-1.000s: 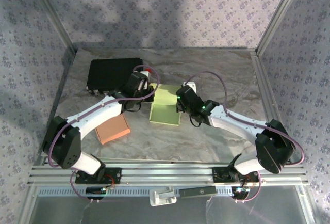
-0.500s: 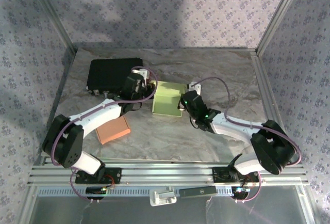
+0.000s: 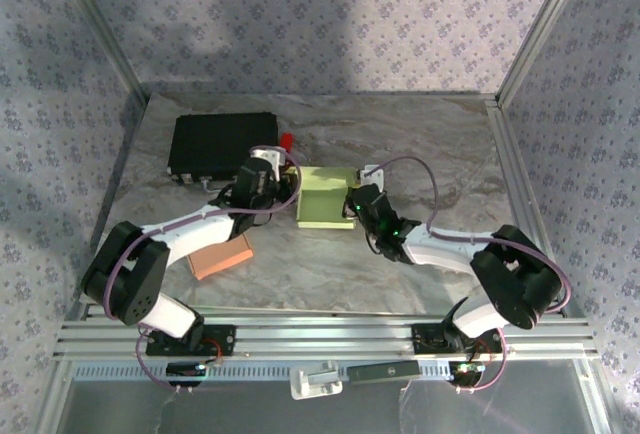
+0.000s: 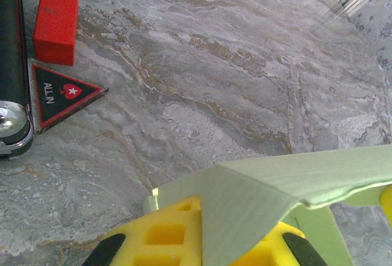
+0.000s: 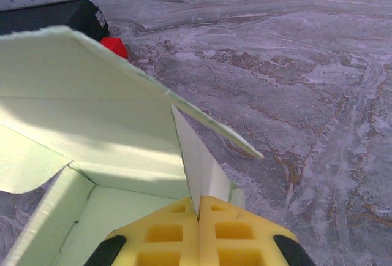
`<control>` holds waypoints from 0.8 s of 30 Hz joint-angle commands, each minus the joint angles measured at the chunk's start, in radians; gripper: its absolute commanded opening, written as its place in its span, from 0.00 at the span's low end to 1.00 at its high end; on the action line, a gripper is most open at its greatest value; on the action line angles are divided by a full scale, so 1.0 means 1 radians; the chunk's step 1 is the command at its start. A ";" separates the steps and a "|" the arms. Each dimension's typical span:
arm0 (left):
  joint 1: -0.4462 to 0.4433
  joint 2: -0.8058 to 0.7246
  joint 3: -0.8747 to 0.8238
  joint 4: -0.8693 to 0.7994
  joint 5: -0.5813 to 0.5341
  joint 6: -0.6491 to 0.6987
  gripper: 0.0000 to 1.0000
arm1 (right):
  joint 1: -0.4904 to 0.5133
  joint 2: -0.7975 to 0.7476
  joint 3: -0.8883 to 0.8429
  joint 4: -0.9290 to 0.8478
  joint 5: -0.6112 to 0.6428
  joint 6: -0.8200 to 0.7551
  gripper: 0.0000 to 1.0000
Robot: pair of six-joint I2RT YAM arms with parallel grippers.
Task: Fold the paper box
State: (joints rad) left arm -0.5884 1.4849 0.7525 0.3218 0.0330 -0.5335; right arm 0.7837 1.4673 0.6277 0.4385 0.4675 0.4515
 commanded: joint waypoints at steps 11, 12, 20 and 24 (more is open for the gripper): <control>-0.076 -0.056 -0.140 0.137 -0.070 -0.070 0.09 | 0.050 -0.036 -0.105 0.043 0.147 0.003 0.00; -0.081 -0.055 -0.153 0.155 -0.070 -0.077 0.09 | 0.053 -0.041 -0.111 0.043 0.151 0.003 0.00; -0.147 -0.064 -0.174 0.154 -0.145 -0.083 0.09 | 0.080 -0.061 -0.125 0.021 0.168 0.006 0.05; -0.161 -0.079 -0.189 0.133 -0.189 -0.089 0.09 | 0.085 -0.066 -0.119 -0.032 0.163 0.032 0.06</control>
State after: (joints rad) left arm -0.7372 1.4277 0.5873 0.4942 -0.1169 -0.6010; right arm 0.8593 1.4204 0.5144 0.4599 0.6029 0.4557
